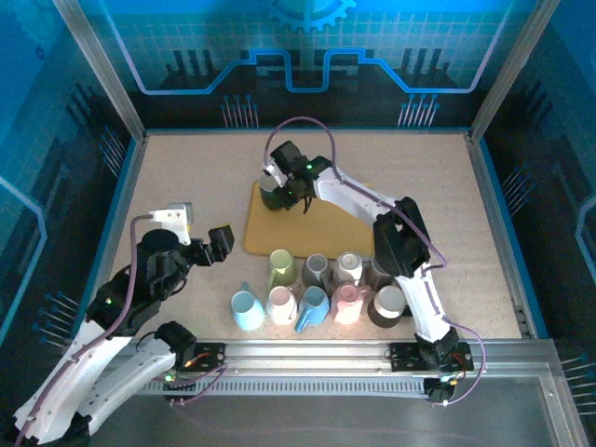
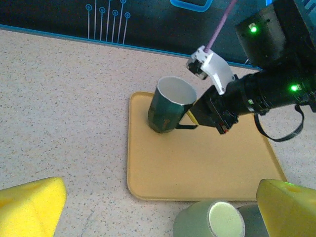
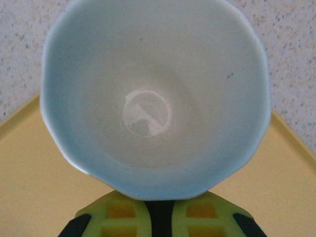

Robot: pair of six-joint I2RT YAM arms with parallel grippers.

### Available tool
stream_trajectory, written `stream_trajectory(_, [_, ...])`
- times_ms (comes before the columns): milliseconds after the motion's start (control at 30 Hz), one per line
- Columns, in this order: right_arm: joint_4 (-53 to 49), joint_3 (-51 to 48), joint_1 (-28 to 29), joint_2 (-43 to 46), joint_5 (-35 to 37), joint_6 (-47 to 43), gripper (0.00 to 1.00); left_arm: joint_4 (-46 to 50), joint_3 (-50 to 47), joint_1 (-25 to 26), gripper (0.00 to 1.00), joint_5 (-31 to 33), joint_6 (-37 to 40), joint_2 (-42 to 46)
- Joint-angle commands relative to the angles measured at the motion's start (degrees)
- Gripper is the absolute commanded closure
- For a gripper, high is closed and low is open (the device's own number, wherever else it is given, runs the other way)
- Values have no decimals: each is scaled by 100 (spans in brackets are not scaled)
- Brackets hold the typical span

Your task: Turn the mug right side up

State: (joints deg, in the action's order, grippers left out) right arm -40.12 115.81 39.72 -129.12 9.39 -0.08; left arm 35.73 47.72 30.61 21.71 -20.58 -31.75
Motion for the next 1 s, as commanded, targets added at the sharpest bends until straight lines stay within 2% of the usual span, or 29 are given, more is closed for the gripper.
stream_trajectory(0, [-75,554,-37,-208,118,143,100,-64,-54,46,1,195,121,-35])
stream_trajectory(300, [-347,1296,-37,-861,230,243,100,-39,-61,49,1,270,121,-68])
stream_trajectory(400, [-348,1398,-26,-942,161,260,96,-39,-55,49,1,287,128,-92])
stream_trajectory(533, [-335,1436,-10,-957,40,256,82,-22,-53,43,1,325,140,-112])
stream_trajectory(633, [-331,1364,-17,-852,-88,286,66,-4,-53,41,1,342,142,-123])
stream_trajectory(700, [-300,1262,-18,-735,-137,287,59,-4,-51,40,1,351,142,-128])
stream_trajectory(767, [-254,1123,-26,-535,-169,286,51,8,-44,36,1,376,133,-123])
stream_trajectory(967, [-30,511,-47,296,-308,291,21,87,-13,30,1,453,107,-121])
